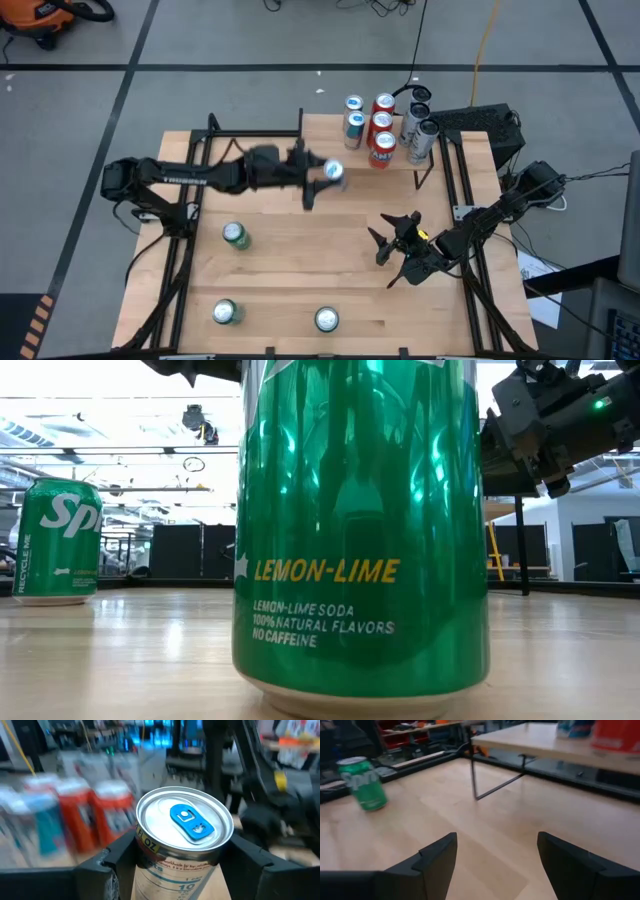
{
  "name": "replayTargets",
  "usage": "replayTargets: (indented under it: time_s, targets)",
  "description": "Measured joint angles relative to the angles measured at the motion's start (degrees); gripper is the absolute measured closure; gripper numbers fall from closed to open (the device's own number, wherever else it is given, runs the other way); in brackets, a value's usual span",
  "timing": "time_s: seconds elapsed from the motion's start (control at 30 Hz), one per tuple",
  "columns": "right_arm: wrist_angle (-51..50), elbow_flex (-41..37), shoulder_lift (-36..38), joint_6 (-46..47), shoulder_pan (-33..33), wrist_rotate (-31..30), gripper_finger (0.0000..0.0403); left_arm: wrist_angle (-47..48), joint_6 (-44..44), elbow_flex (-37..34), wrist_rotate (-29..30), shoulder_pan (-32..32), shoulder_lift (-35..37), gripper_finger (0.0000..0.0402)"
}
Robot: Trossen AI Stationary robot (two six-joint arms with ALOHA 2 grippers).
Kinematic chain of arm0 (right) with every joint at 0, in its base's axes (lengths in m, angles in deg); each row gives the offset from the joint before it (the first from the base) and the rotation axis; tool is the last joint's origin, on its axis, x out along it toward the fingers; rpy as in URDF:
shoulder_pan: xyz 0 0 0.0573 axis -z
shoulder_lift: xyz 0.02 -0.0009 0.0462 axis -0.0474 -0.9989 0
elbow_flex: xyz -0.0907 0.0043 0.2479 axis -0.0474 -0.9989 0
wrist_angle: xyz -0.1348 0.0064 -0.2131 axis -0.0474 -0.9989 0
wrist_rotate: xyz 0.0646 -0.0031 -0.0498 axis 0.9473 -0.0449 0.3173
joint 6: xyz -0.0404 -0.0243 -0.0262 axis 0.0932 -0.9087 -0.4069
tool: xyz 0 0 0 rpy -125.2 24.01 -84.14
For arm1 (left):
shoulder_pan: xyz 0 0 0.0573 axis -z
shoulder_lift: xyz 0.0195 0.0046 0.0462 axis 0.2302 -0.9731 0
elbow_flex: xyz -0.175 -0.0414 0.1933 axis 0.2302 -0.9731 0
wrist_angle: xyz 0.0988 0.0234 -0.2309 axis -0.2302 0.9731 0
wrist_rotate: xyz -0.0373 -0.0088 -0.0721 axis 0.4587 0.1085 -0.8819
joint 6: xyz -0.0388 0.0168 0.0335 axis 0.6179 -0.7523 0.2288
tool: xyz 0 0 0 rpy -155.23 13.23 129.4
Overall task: Place canned beverage on shelf
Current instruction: Put the blue soda can on the shelf aligned with the other blue soda can
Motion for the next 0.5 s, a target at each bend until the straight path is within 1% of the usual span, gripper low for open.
replayTargets:
  time_s: [0.13, 0.23, 0.4, 0.5]
  targets:
    - [-1.7, 0.0, 0.0, -0.9, 1.3, -2.0, 0.0138, 1.8, -0.5, 4.5, -3.9, -4.6, -2.9, 0.018]
    - [-2.8, 0.0, 0.0, -0.9, 2.8, -2.0, 0.0138, 2.5, -1.1, 6.9, -6.2, -7.2, -6.4, 0.018]
    - [-4.0, 0.0, 0.0, -0.9, 5.1, -1.1, 0.0138, 2.2, -1.3, 11.8, -7.6, -10.6, -12.1, 0.018]
    - [-5.3, 0.0, 0.0, -0.4, 5.8, 0.2, 0.0138, 3.9, -1.2, 14.0, -7.8, -12.2, -14.0, 0.018]
